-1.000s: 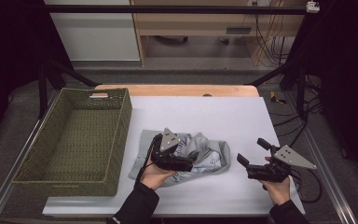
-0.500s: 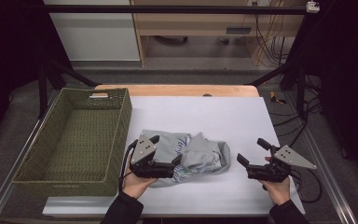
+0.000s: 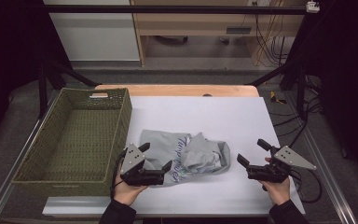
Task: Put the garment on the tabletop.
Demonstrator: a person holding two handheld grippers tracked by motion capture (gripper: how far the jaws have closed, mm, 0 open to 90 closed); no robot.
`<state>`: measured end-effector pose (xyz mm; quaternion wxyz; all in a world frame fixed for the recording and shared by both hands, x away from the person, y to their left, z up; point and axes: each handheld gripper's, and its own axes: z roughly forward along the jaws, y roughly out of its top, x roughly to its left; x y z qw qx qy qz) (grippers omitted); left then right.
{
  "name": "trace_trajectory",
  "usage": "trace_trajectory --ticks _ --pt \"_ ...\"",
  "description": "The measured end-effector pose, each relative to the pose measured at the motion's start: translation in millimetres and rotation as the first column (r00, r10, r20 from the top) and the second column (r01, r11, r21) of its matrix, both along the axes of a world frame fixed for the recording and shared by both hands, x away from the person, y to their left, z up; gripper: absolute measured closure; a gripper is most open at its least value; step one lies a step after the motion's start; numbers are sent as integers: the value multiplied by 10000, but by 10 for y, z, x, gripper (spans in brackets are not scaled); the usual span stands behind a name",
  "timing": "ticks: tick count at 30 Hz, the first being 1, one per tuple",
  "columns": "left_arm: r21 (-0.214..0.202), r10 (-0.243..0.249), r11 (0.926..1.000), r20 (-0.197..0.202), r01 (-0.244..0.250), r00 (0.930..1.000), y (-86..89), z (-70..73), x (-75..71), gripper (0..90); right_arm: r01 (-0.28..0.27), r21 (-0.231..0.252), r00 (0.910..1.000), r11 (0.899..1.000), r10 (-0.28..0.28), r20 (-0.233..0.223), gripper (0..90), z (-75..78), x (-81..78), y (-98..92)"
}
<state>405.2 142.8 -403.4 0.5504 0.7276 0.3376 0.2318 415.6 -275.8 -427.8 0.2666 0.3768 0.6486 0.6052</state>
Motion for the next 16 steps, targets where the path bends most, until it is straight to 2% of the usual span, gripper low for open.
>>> trace_trajectory --ticks 3,5,16 --pt "-161 74 9998 36 -73 10000 47 -8 -3 37 -53 -188 9999 9998 56 144 4 -16 7 -13" --pt "-235 117 9997 42 -116 9999 74 -9 -1 37 -33 -44 10000 10000 33 -9 4 -18 -4 -1" --pt "-223 311 9993 -97 -313 9995 151 -23 27 37 -32 -180 10000 9998 32 7 4 -33 -8 8"
